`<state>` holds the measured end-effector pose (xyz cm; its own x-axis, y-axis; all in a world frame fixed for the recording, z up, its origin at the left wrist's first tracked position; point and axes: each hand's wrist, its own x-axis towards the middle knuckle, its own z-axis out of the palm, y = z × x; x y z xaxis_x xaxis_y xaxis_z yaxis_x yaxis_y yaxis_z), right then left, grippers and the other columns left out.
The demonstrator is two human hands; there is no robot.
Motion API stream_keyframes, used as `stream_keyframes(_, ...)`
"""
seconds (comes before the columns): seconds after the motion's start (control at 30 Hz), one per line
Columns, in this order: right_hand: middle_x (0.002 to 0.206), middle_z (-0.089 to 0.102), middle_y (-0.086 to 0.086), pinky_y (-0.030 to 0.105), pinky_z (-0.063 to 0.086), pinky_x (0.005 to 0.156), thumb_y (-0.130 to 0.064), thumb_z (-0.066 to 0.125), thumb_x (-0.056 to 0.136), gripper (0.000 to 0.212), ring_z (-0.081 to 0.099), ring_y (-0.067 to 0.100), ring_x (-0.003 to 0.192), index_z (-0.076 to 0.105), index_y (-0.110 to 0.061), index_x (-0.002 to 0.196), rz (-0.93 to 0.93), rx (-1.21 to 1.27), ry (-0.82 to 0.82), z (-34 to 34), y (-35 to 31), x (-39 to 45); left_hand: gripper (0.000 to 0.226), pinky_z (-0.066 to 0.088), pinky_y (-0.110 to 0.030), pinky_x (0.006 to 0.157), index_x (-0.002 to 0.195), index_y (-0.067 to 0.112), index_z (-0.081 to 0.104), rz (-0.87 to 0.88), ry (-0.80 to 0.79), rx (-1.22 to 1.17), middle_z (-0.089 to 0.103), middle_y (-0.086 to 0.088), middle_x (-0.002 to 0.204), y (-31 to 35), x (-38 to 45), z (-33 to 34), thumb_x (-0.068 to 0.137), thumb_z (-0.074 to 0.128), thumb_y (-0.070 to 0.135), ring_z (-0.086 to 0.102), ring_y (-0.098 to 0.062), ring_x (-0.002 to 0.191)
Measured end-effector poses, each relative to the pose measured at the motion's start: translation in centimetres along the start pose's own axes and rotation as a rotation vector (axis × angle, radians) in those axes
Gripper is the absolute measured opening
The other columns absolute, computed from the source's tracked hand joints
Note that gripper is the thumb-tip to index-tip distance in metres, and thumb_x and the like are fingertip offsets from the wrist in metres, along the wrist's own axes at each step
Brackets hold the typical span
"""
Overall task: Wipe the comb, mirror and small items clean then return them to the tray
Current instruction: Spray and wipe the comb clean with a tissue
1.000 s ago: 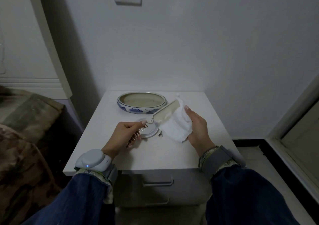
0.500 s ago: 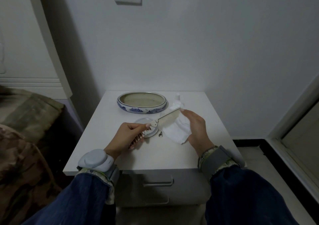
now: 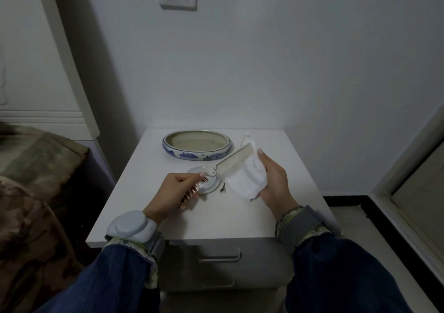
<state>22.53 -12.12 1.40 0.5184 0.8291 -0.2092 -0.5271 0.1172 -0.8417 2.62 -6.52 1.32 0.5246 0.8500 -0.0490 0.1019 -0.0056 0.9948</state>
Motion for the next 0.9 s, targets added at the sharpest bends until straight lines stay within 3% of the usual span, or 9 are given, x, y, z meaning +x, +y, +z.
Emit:
stream_keyframes(0.13, 0.062, 0.059, 0.003, 0.029, 0.046, 0.064, -0.015, 0.043, 0.092, 0.027, 0.054, 0.018, 0.067, 0.059, -0.011, 0.071, 0.084, 0.154, -0.089, -0.1, -0.1, 0.4, 0.039, 0.031, -0.016, 0.033, 0.086, -0.014, 0.066, -0.015, 0.003, -0.004, 0.059, -0.004, 0.046, 0.2, 0.0, 0.1, 0.092, 0.055, 0.023, 0.038, -0.01, 0.03)
stream_keyframes(0.23, 0.082, 0.065, 0.008, 0.03, 0.049, 0.075, -0.01, 0.044, 0.092, 0.018, 0.059, 0.02, 0.082, 0.062, -0.006, 0.092, 0.019, 0.061, -0.127, -0.1, 0.0, 0.3, 0.032, 0.032, -0.016, 0.033, 0.083, -0.005, 0.068, -0.026, -0.001, -0.006, 0.059, -0.003, 0.046, 0.2, 0.0, 0.1, 0.091, 0.055, 0.023, 0.039, -0.01, 0.03)
stream_keyframes(0.33, 0.106, 0.066, 0.015, 0.035, 0.05, 0.088, -0.011, 0.051, 0.092, 0.025, 0.062, 0.025, 0.098, 0.061, 0.0, 0.111, -0.004, 0.011, -0.124, 0.0, 0.2, 0.3, 0.025, 0.032, -0.016, 0.033, 0.081, 0.005, 0.072, -0.028, -0.005, -0.006, 0.057, -0.003, 0.046, 0.0, 0.1, 0.1, 0.09, 0.057, 0.023, 0.04, -0.01, 0.03)
stream_keyframes(0.47, 0.108, 0.064, 0.019, 0.037, 0.05, 0.086, -0.012, 0.055, 0.089, 0.03, 0.061, 0.028, 0.099, 0.06, 0.004, 0.114, -0.022, -0.013, -0.085, -0.1, 0.4, 0.3, 0.024, 0.03, -0.016, 0.033, 0.078, 0.008, 0.073, -0.012, -0.01, -0.013, 0.055, -0.005, 0.045, -0.5, 0.3, 0.0, 0.089, 0.059, 0.024, 0.037, -0.012, 0.03)
stream_keyframes(0.57, 0.089, 0.07, 0.009, 0.031, 0.051, 0.076, -0.018, 0.051, 0.093, 0.022, 0.066, 0.018, 0.082, 0.066, -0.003, 0.1, -0.022, 0.035, -0.063, -0.1, 0.0, 0.2, 0.026, 0.029, -0.016, 0.033, 0.08, 0.005, 0.074, 0.001, -0.01, -0.012, 0.054, -0.008, 0.046, -0.7, 0.4, -0.1, 0.088, 0.06, 0.026, 0.035, -0.013, 0.029)
stream_keyframes(0.67, 0.071, 0.071, 0.002, 0.027, 0.05, 0.073, -0.027, 0.045, 0.096, 0.03, 0.065, 0.015, 0.073, 0.066, -0.009, 0.083, -0.013, 0.1, -0.029, -0.5, -0.2, 0.7, 0.028, 0.028, -0.016, 0.034, 0.083, 0.002, 0.074, 0.003, -0.003, 0.008, 0.056, -0.008, 0.047, -0.8, 0.5, -0.2, 0.087, 0.061, 0.026, 0.033, -0.014, 0.029)
stream_keyframes(0.8, 0.077, 0.065, 0.011, 0.03, 0.049, 0.073, -0.005, 0.057, 0.087, 0.015, 0.06, 0.02, 0.076, 0.069, -0.004, 0.079, -0.109, -0.047, -0.021, -0.7, 0.2, 0.8, 0.024, 0.028, -0.017, 0.034, 0.081, 0.007, 0.074, 0.005, -0.004, 0.022, 0.055, -0.008, 0.047, -0.9, 0.5, -0.5, 0.087, 0.061, 0.027, 0.033, -0.013, 0.029)
stream_keyframes(0.9, 0.053, 0.056, -0.002, 0.026, 0.044, 0.059, -0.004, 0.061, 0.085, 0.034, 0.053, 0.01, 0.055, 0.065, -0.015, 0.053, -0.124, -0.125, -0.044, -0.7, 0.2, 0.7, 0.026, 0.028, -0.017, 0.035, 0.08, 0.008, 0.074, -0.008, -0.021, 0.039, 0.053, -0.009, 0.046, -1.0, 0.5, -0.7, 0.085, 0.062, 0.03, 0.033, -0.015, 0.03)
